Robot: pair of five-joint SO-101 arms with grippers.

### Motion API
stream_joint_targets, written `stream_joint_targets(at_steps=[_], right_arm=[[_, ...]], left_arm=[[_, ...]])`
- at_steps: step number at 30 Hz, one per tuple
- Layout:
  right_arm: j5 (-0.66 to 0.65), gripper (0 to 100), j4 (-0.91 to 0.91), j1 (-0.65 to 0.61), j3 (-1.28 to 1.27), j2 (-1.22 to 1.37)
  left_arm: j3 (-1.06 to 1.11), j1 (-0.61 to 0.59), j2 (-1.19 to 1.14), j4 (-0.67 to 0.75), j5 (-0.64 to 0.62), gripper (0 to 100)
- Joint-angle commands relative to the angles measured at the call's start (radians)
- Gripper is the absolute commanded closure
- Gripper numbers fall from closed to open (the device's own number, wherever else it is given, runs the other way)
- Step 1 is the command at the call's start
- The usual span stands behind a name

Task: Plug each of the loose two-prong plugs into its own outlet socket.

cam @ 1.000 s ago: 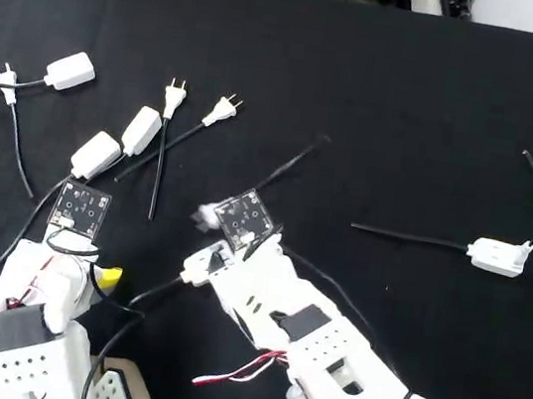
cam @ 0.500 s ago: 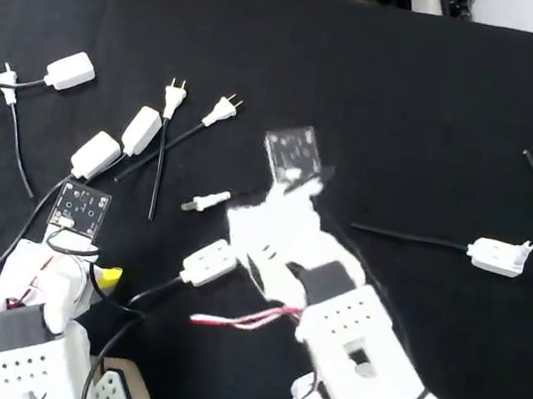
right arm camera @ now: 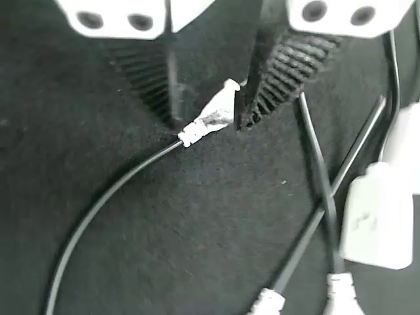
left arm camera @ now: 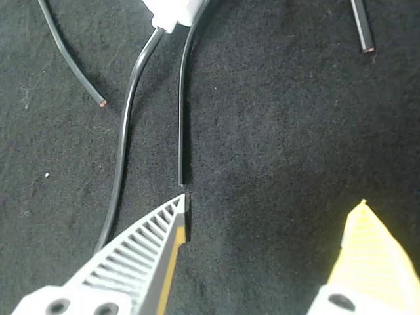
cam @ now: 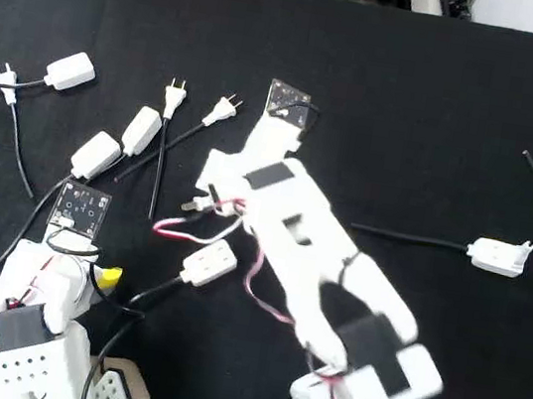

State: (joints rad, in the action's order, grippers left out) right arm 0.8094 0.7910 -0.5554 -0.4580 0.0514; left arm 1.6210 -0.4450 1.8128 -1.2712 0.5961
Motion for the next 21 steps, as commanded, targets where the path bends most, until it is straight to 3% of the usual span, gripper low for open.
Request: stream_joint_targets(at_steps=[1, 6, 13, 21], right_arm=[[0.126, 79.7, 0.060, -0.034, 0.157, 0.081], [0.218, 80.1, 0.074, -0.035, 0.239, 0.170], [0.236, 83.5, 0.074, -0.038, 0.265, 0.277], [0.232, 95.8, 0.074, -0.037, 0.268, 0.317]], left_arm=[[-0.002, -0.002, 0.006, -0.003, 0.008, 64], [-0.002, -0.002, 0.006, -0.003, 0.008, 64], [-0.002, -0.004, 0.006, -0.003, 0.008, 64], [-0.002, -0.002, 0.006, -0.003, 0.008, 64]])
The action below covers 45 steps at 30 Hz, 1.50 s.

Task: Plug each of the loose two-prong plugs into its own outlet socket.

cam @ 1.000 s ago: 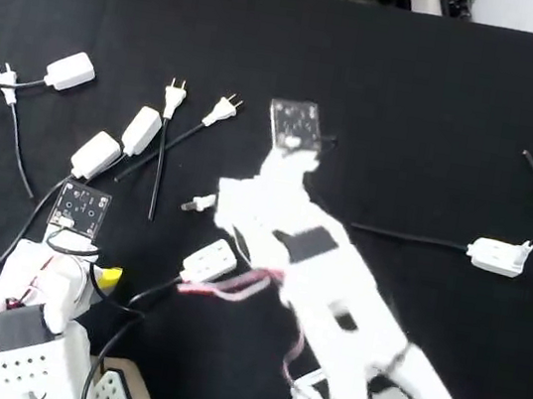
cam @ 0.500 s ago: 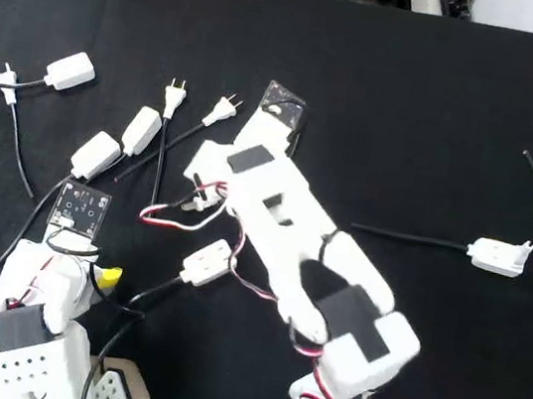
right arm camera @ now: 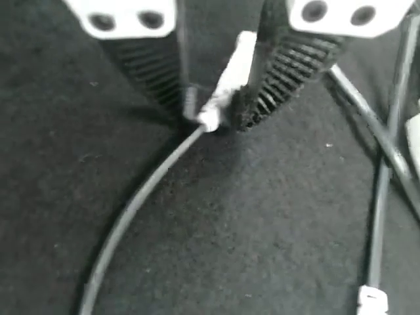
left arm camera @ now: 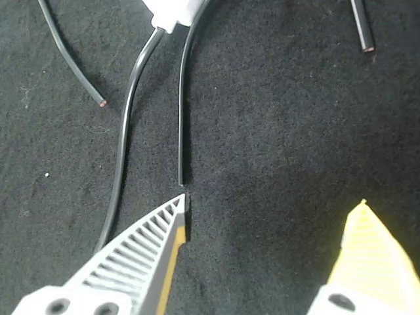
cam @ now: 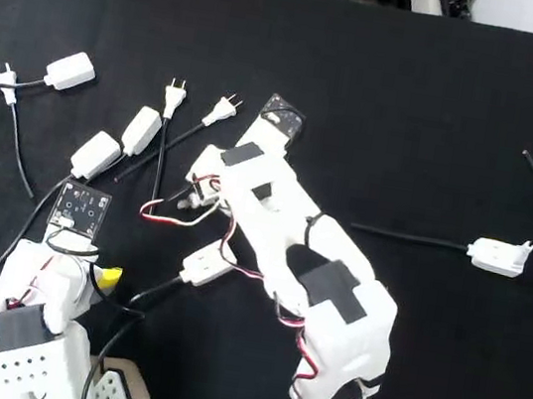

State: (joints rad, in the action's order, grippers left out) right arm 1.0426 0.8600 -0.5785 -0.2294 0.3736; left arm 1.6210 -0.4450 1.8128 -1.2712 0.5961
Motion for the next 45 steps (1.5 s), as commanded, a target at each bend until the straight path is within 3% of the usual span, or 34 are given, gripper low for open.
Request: stream_joint_targets(at_steps=[1, 11, 19, 26, 35, 38, 40, 45], right_arm=[[-0.003, 96.3, 0.005, -0.012, 0.038, -0.005], [-0.229, 98.7, 0.187, 0.046, 0.119, -0.012], [-0.718, 98.7, 0.456, 0.333, 0.338, -0.004], [-1.151, 98.7, 0.773, 0.457, 0.383, -0.004], [-1.398, 98.3, 0.677, 0.344, 0.085, -0.004], [-1.525, 98.2, 0.743, 0.261, 0.027, -0.004], [-1.544, 97.8, 0.778, 0.216, 0.024, -0.004], [-1.545, 83.2, 0.801, 0.189, 0.028, 0.002]], left_arm=[[-0.002, -0.002, 0.006, -0.003, 0.008, 64], [-0.002, -0.002, 0.006, -0.003, 0.009, 64], [-0.002, 0.001, 0.006, -0.003, 0.009, 64], [-0.002, -0.004, 0.005, -0.006, 0.009, 64], [-0.005, -0.005, 0.006, -0.031, 0.009, 64], [-0.005, -0.007, 0.006, -0.031, 0.009, 64], [-0.005, -0.007, 0.006, -0.031, 0.009, 64], [-0.005, -0.007, 0.006, -0.032, 0.009, 64]])
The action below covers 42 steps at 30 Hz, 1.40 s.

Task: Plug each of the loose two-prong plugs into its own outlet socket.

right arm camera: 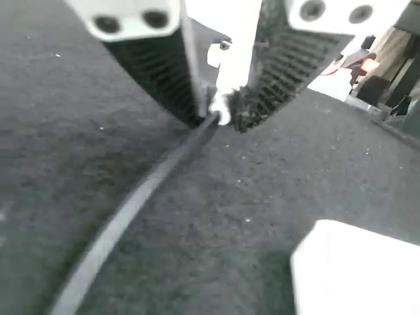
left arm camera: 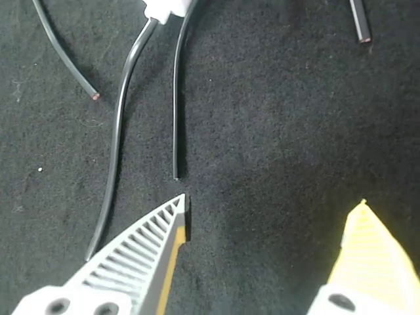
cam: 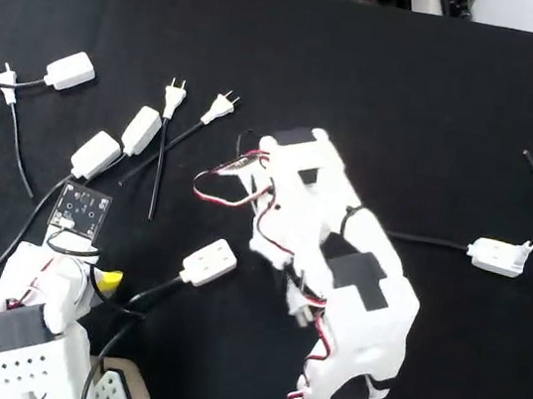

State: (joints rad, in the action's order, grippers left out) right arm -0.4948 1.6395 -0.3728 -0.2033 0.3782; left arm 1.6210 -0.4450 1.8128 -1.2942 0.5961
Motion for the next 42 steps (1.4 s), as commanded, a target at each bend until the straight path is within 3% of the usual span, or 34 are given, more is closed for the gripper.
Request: stream_joint_targets(at_steps=[1, 13, 20, 22, 25, 37, 42], right_arm=[[-0.008, 80.5, 0.026, -0.015, 0.002, 0.008], [-0.008, 78.6, 0.123, -0.017, 0.061, 0.168], [0.091, 78.7, 0.121, -0.018, 0.150, 0.208], [0.112, 81.3, 0.121, -0.023, 0.186, 0.239], [0.121, 94.9, 0.121, -0.025, 0.236, 0.312], [0.126, 96.4, 0.126, -0.026, 0.251, 0.357], [0.235, 98.9, 0.127, -0.025, 0.252, 0.252]], left_arm=[[-0.005, -0.007, 0.006, -0.009, 0.009, 64], [-0.004, -0.028, 0.006, -0.006, 0.009, 64], [-0.004, -0.028, 0.006, -0.006, 0.009, 64], [-0.004, -0.028, 0.006, -0.006, 0.009, 64], [-0.004, -0.028, 0.006, -0.006, 0.009, 64], [-0.004, -0.027, 0.006, -0.003, 0.009, 64], [-0.004, -0.027, 0.006, -0.003, 0.009, 64]])
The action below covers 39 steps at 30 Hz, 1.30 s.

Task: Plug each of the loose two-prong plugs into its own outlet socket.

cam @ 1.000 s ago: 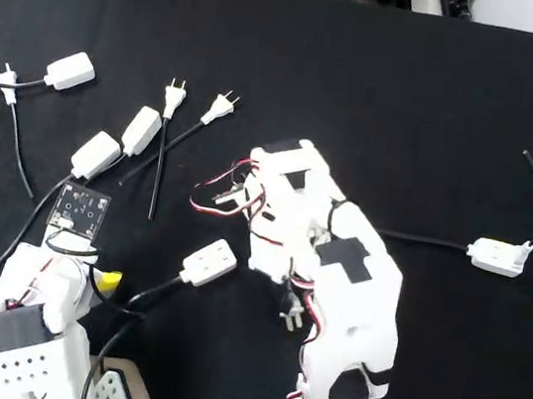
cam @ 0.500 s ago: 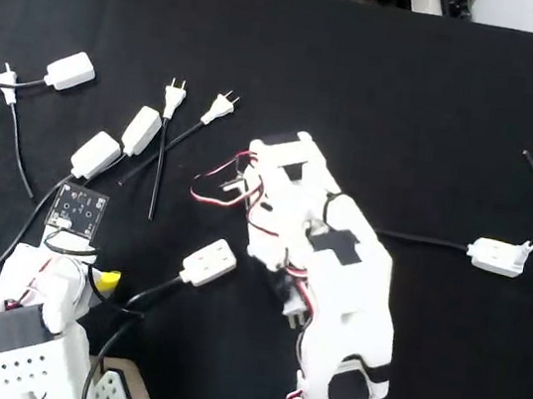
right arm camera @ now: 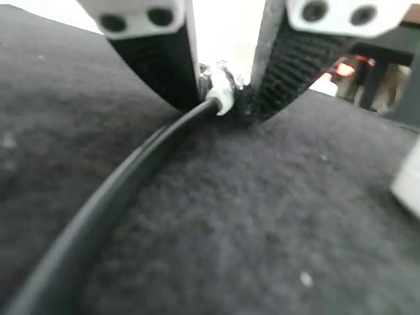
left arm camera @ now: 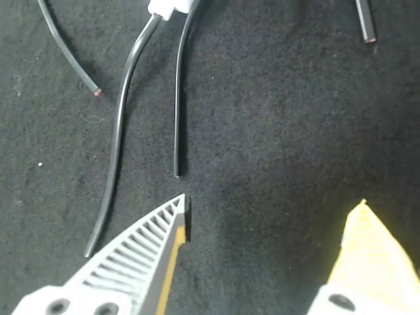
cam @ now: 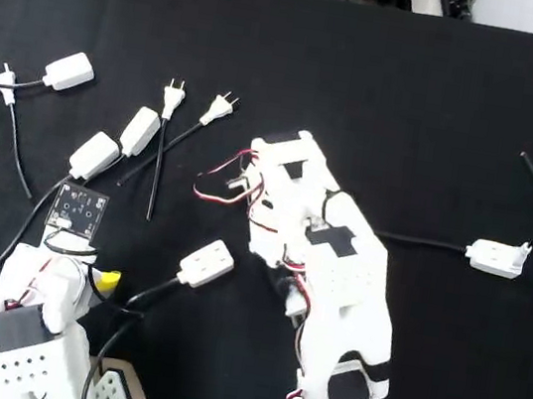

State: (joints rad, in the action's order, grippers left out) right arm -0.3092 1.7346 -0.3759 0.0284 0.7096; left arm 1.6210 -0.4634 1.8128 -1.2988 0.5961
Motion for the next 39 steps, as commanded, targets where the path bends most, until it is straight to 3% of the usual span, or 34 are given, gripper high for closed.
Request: stream_joint_targets(at_steps=[1, 7, 13, 15, 18, 27, 39], right_arm=[[0.046, 98.5, 0.032, -0.021, 0.018, -0.104], [0.031, 96.6, 0.031, -0.021, -0.012, -0.159], [0.063, 76.7, 0.026, 0.031, -0.001, -0.157], [0.037, 74.3, 0.026, 0.060, 0.005, -0.156], [-0.014, 76.8, 0.026, 0.069, -0.002, -0.142], [0.038, 95.0, 0.031, 0.068, -0.008, -0.056], [0.023, 96.8, 0.031, -0.054, -0.147, -0.027]], left_arm=[[-0.004, -0.008, 0.006, 0.002, 0.009, 64], [-0.004, -0.008, 0.006, 0.002, 0.011, 64], [-0.004, -0.008, 0.006, 0.000, 0.011, 64], [-0.004, -0.008, 0.006, 0.000, 0.011, 64], [-0.004, -0.008, 0.006, 0.000, 0.011, 64], [-0.004, -0.008, 0.006, 0.000, 0.011, 64], [-0.002, -0.008, 0.006, 0.002, 0.011, 64]])
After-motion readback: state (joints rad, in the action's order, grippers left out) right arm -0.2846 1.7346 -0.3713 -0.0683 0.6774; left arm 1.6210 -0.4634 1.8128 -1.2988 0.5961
